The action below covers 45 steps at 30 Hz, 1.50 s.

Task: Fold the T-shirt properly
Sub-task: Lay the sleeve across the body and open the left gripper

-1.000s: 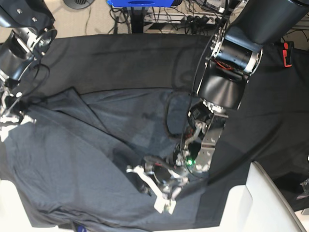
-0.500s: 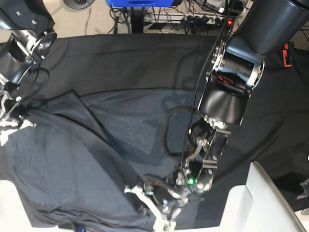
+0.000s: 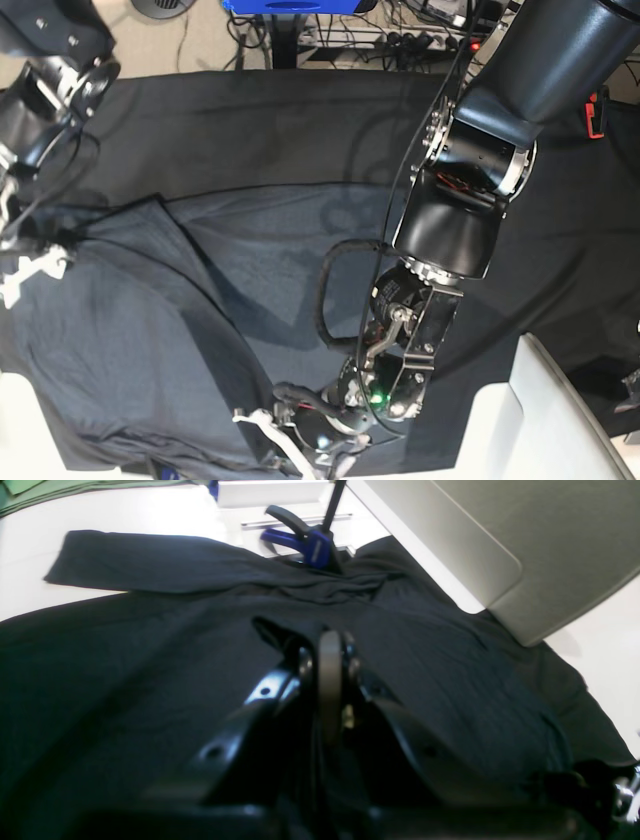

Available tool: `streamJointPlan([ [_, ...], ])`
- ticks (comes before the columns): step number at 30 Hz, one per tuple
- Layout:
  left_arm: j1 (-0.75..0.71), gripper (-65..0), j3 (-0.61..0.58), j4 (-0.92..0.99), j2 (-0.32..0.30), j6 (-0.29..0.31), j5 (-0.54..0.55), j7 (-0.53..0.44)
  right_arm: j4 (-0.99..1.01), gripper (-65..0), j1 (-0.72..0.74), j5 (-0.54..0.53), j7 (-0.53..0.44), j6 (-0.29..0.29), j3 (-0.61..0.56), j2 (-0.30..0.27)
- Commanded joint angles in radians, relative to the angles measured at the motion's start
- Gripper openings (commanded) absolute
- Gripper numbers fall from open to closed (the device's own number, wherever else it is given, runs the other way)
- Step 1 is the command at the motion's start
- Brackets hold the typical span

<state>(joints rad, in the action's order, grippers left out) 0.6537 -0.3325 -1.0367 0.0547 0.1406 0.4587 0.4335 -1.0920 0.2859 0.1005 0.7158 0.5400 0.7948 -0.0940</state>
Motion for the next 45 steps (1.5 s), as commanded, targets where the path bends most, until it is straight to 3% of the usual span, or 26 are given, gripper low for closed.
streamJointPlan([
  [1, 0.042, -65.0, 0.006, -0.020, 0.007, 0.004, 0.008, -0.028, -0.040, -17.4, 0.008, -0.015, -0.023, 0.021, -0.001, -0.002],
  [17, 0.119, -65.0, -0.003, -0.007, 0.006, 0.004, 0.007, -0.028, -0.076, -17.6, -0.024, -0.015, -0.017, 0.024, -0.008, 0.007],
  [37, 0.071, -65.0, -0.066, -0.007, 0.004, 0.004, 0.007, -0.031, -0.078, -17.6, -0.052, -0.015, -0.017, 0.024, -0.005, 0.020],
  [38, 0.071, -60.7, -0.066, -0.007, 0.004, 0.003, 0.007, -0.031, -0.081, -17.6, -0.060, -0.015, -0.017, 0.024, -0.008, 0.020],
  [42, 0.071, -32.9, -0.064, -0.007, 0.001, 0.000, -0.001, -0.031, -0.083, -17.6, -0.070, -0.015, -0.017, 0.025, -0.004, 0.020],
  [45, 0.071, -13.0, -0.064, -0.007, 0.007, -0.054, -0.093, -0.032, -0.083, -17.6, -0.081, -0.015, -0.018, 0.025, -0.008, 0.020],
])
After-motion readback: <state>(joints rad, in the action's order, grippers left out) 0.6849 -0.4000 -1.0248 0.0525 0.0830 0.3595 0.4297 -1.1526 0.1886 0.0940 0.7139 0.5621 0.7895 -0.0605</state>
